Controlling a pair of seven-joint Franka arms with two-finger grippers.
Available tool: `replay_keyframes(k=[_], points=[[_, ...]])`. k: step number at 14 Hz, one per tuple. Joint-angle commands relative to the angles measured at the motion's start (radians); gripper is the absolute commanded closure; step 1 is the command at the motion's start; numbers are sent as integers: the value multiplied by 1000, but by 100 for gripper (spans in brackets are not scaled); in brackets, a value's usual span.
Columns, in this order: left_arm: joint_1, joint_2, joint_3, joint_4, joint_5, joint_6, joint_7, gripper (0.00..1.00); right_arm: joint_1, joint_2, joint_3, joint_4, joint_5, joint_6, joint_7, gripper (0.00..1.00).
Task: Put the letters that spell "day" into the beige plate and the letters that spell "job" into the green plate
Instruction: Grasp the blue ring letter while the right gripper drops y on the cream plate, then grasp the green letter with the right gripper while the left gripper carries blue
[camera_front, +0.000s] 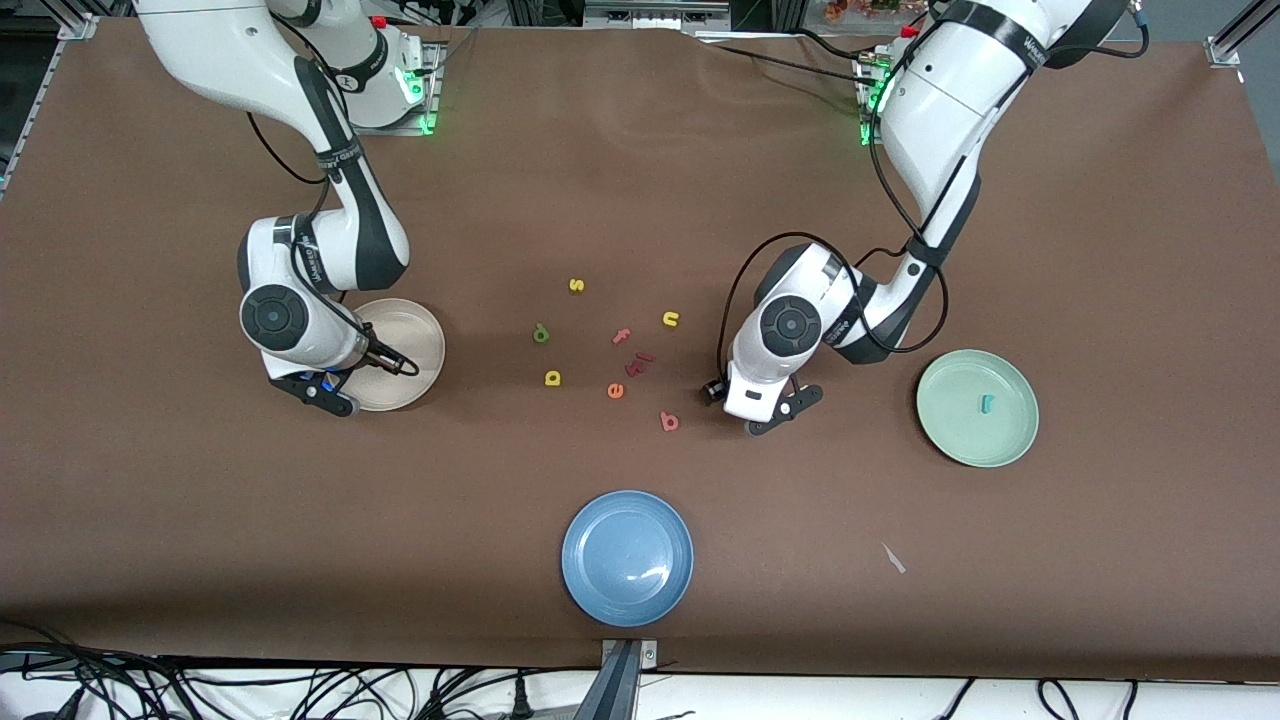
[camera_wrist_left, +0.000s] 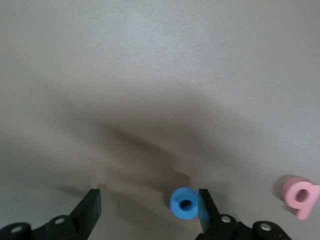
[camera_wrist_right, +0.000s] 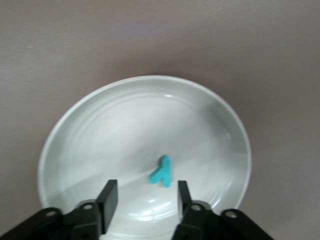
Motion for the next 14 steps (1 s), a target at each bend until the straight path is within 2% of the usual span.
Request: replay_keyframes(k=[1, 5, 6, 9, 11, 14], points=[[-18, 15, 10, 48, 15, -5, -19, 14, 17, -23, 67, 17, 34, 3, 134, 0], [-27, 37, 10, 70, 19, -5, -33, 14, 19, -14, 211, 22, 34, 72, 489, 0], [-34, 42, 10, 70, 20, -5, -33, 15, 24, -11, 234, 11, 34, 102, 555, 0], [-36, 54, 10, 70, 19, -5, -33, 27, 44, -3, 265, -32, 34, 179, 687, 2], [-36, 56, 10, 70, 17, -5, -33, 38, 71, 5, 267, -55, 34, 223, 721, 10], [-36, 56, 10, 70, 15, -5, -34, 72, 111, 40, 265, -75, 34, 303, 761, 22]])
